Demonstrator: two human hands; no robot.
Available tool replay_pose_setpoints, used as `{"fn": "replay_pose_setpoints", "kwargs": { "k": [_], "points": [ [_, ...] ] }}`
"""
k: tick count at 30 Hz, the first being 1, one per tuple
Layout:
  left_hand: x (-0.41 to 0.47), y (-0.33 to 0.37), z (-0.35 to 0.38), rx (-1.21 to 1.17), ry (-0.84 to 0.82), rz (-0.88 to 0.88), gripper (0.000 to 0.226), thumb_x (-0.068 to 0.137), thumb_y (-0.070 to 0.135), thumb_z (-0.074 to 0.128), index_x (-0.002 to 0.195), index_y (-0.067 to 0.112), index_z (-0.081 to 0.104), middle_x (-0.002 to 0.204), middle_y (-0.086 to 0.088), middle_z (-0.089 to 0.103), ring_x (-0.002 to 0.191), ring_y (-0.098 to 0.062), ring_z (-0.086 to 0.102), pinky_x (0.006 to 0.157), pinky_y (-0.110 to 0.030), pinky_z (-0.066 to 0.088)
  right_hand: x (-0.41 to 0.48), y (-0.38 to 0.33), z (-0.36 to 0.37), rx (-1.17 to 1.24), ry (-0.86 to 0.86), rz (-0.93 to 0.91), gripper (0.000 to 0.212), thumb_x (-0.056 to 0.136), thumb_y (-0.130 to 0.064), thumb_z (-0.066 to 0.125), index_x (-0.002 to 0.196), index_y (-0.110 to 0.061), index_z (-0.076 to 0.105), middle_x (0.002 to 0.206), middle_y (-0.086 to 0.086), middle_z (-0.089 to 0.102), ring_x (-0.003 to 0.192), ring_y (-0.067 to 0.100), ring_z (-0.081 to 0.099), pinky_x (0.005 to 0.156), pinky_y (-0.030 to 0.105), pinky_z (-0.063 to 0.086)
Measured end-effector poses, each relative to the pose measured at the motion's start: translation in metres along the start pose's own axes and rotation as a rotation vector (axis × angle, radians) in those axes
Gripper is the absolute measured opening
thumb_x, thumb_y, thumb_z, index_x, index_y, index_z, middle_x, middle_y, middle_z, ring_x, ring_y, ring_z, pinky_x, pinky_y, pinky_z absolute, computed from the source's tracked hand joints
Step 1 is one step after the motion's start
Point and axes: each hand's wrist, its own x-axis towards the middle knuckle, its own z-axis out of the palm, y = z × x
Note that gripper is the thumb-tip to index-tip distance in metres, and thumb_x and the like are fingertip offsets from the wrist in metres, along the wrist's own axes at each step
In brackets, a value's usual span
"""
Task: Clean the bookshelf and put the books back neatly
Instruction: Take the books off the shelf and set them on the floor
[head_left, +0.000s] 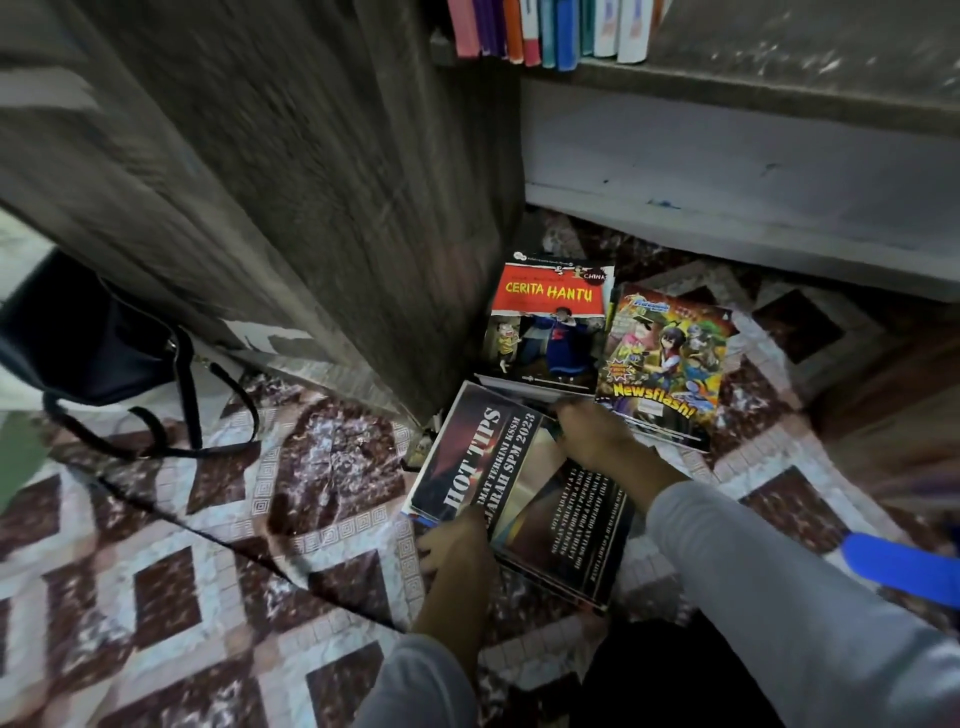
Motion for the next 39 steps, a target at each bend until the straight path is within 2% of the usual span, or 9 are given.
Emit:
{"fn": "replay_pose_setpoints", "kwargs": {
  "k": [4, 9, 13, 15, 19, 25, 28, 33, 39],
  "points": [
    [-0.048, 0.029, -0.001, 0.177, 0.108, 0.233, 0.078, 0.079, 0.026, 0.069, 0.139, 0.002, 0.026, 0.141, -0.024, 0.027, 0.128, -0.042, 0.033, 0.106, -0.046, 0.032, -0.016, -0.002, -0.034, 0.122, 0.089, -0.019, 0.029, 0.092, -0.013, 0.049, 0.119, -0.009, 0.057, 0.111, 0.018, 0.063, 0.098, 0.034, 0.06, 0.078, 0.037, 0.051],
    [-0.087, 0.05, -0.003, 0.167, -0.103, 0.569, 0.058, 0.083, 0.017, 0.062, 0.134, 0.001, 0.039, 0.136, -0.023, 0.039, 0.121, -0.041, 0.043, 0.1, -0.045, 0.039, -0.047, -0.016, -0.09, 0.319, 0.341, -0.014, 0.027, 0.093, -0.017, 0.051, 0.118, -0.012, 0.06, 0.113, 0.012, 0.063, 0.098, 0.029, 0.06, 0.068, 0.027, 0.042],
    [-0.131, 0.068, -0.016, 0.111, -0.217, 0.841, 0.035, 0.085, 0.01, 0.063, 0.119, 0.006, 0.054, 0.125, -0.014, 0.05, 0.1, -0.023, 0.053, 0.083, -0.023, 0.038, -0.074, -0.028, -0.138, 0.354, 0.514, -0.052, 0.026, 0.091, -0.015, 0.051, 0.114, -0.007, 0.06, 0.12, 0.012, 0.059, 0.108, 0.03, 0.056, 0.083, 0.033, 0.044],
    [-0.159, 0.076, -0.028, 0.074, -0.259, 0.936, 0.031, 0.086, 0.01, 0.061, 0.117, 0.008, 0.057, 0.121, -0.011, 0.049, 0.092, -0.019, 0.051, 0.078, -0.016, 0.033, -0.092, -0.034, -0.16, 0.393, 0.606, -0.077, 0.025, 0.09, -0.014, 0.052, 0.112, -0.008, 0.061, 0.118, 0.012, 0.06, 0.109, 0.029, 0.056, 0.088, 0.033, 0.043],
    [-0.208, 0.096, -0.044, 0.021, -0.268, 1.155, 0.026, 0.085, 0.008, 0.061, 0.111, 0.012, 0.062, 0.117, -0.013, 0.053, 0.105, -0.026, 0.056, 0.086, -0.025, 0.039, -0.12, -0.044, -0.199, 0.459, 0.767, -0.096, 0.022, 0.091, -0.013, 0.051, 0.109, -0.009, 0.063, 0.112, 0.009, 0.062, 0.103, 0.026, 0.058, 0.084, 0.033, 0.045],
    [-0.28, 0.138, -0.065, -0.038, -0.29, 1.509, 0.024, 0.086, 0.005, 0.059, 0.107, 0.016, 0.062, 0.117, -0.005, 0.052, 0.107, -0.018, 0.053, 0.082, -0.01, 0.028, -0.155, -0.058, -0.262, 0.522, 1.021, -0.199, 0.018, 0.088, -0.006, 0.054, 0.102, -0.006, 0.065, 0.102, 0.009, 0.063, 0.089, 0.015, 0.055, 0.072, 0.017, 0.033],
    [-0.311, 0.17, -0.068, -0.074, -0.268, 1.719, 0.025, 0.083, 0.002, 0.059, 0.105, 0.012, 0.063, 0.113, -0.008, 0.053, 0.107, -0.022, 0.053, 0.086, -0.012, 0.03, -0.163, -0.061, -0.296, 0.53, 1.116, -0.242, 0.018, 0.086, -0.006, 0.055, 0.1, -0.005, 0.065, 0.1, 0.009, 0.064, 0.087, 0.019, 0.058, 0.073, 0.018, 0.035],
    [-0.355, 0.229, -0.072, -0.068, -0.156, 1.984, 0.028, 0.08, 0.001, 0.058, 0.106, 0.008, 0.061, 0.114, -0.011, 0.052, 0.109, -0.026, 0.052, 0.089, -0.019, 0.032, -0.165, -0.068, -0.35, 0.525, 1.195, -0.299, 0.021, 0.087, -0.008, 0.054, 0.107, -0.007, 0.06, 0.106, 0.009, 0.06, 0.096, 0.02, 0.057, 0.084, 0.028, 0.041],
    [-0.391, 0.292, -0.069, 0.043, -0.024, 2.169, 0.043, 0.085, 0.004, 0.055, 0.127, 0.012, 0.051, 0.138, -0.003, 0.041, 0.128, -0.017, 0.038, 0.099, -0.02, 0.029, -0.15, -0.076, -0.413, 0.415, 1.085, -0.327, 0.047, 0.09, -0.016, 0.053, 0.135, -0.018, 0.04, 0.134, 0.008, 0.042, 0.119, 0.022, 0.047, 0.098, 0.035, 0.039]
  ]
}}
